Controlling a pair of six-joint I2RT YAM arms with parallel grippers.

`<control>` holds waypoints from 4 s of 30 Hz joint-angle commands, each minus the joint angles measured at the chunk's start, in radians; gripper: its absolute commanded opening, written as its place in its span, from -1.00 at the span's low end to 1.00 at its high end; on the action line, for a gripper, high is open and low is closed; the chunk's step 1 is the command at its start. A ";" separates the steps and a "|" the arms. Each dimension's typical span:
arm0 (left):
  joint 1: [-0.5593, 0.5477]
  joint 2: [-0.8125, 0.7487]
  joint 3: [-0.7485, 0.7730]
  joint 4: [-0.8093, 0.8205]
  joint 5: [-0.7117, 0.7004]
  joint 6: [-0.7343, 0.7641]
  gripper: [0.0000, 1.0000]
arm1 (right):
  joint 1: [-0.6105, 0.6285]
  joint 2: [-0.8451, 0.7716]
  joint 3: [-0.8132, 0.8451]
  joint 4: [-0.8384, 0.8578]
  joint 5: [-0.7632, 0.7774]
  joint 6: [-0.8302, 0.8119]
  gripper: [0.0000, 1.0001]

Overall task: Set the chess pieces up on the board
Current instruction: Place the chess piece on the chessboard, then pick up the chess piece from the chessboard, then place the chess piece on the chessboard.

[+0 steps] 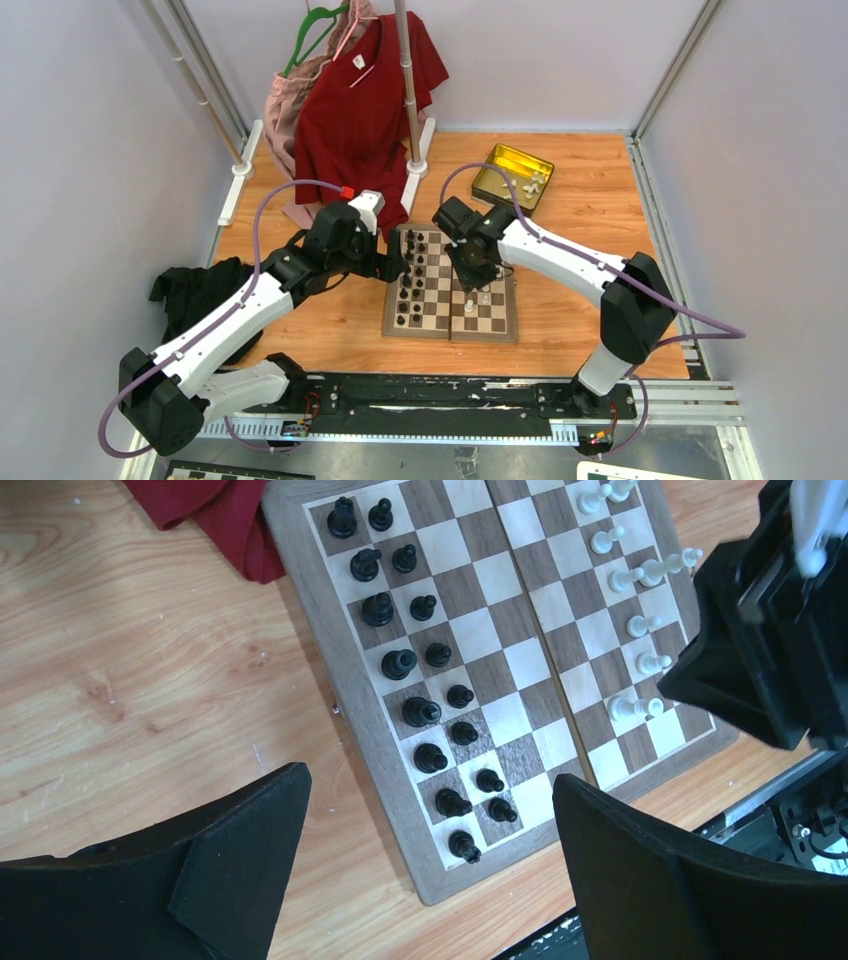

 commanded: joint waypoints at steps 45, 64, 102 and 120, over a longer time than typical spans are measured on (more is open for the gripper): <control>-0.001 0.006 -0.017 0.003 -0.018 0.008 0.96 | 0.099 -0.101 -0.226 0.174 0.079 0.071 -0.41; -0.001 0.005 -0.006 -0.011 -0.035 0.014 0.96 | 0.099 -0.129 -0.161 0.154 0.074 0.063 -0.99; -0.001 0.011 0.024 -0.046 -0.053 0.007 0.95 | -0.059 -0.273 -0.204 -0.014 0.236 0.128 -1.00; -0.001 0.034 0.025 -0.041 -0.055 0.014 0.95 | -0.112 -0.130 -0.214 0.121 0.182 0.064 -1.00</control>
